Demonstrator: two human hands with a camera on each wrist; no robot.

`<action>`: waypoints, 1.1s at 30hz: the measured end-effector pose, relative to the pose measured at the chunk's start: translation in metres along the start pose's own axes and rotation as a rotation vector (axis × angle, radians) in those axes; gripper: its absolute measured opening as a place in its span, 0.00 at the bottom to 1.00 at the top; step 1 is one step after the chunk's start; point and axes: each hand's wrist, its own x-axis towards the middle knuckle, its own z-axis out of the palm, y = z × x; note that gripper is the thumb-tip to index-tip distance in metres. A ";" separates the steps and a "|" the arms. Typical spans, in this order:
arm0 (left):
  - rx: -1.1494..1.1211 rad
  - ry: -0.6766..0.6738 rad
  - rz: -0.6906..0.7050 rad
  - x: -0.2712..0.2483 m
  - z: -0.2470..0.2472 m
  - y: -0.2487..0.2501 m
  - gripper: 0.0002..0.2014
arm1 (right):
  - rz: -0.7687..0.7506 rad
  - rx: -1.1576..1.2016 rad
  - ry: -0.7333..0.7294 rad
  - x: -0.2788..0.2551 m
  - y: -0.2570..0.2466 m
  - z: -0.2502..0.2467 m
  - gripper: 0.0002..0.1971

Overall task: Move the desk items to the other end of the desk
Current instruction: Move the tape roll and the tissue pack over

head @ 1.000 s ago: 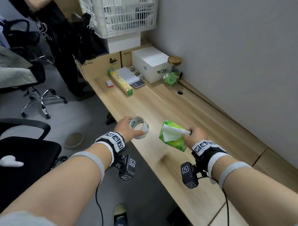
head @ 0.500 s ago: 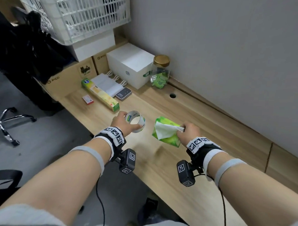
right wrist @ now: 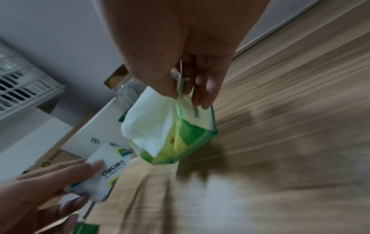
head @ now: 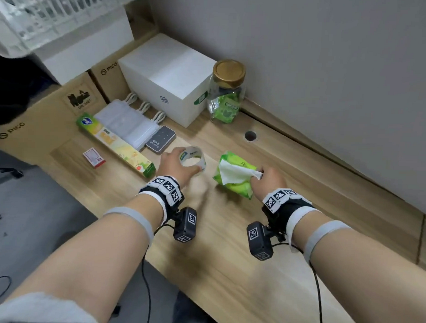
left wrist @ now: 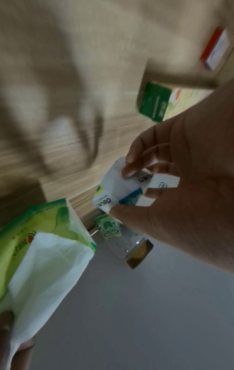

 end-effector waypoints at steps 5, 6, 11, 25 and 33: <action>-0.013 0.000 0.052 0.061 0.020 0.006 0.31 | 0.075 -0.004 0.017 0.048 -0.012 0.020 0.04; -0.009 0.008 0.058 0.071 0.022 0.007 0.30 | 0.088 -0.010 0.023 0.056 -0.015 0.024 0.05; -0.028 -0.005 0.045 0.108 0.031 0.010 0.23 | 0.093 0.042 0.107 0.091 -0.023 0.042 0.11; -0.169 -0.045 -0.061 0.067 0.041 0.031 0.22 | 0.099 0.336 0.136 0.061 -0.004 0.013 0.29; -0.137 -0.186 0.191 -0.040 0.094 0.113 0.10 | 0.198 0.327 0.166 -0.040 0.104 -0.066 0.19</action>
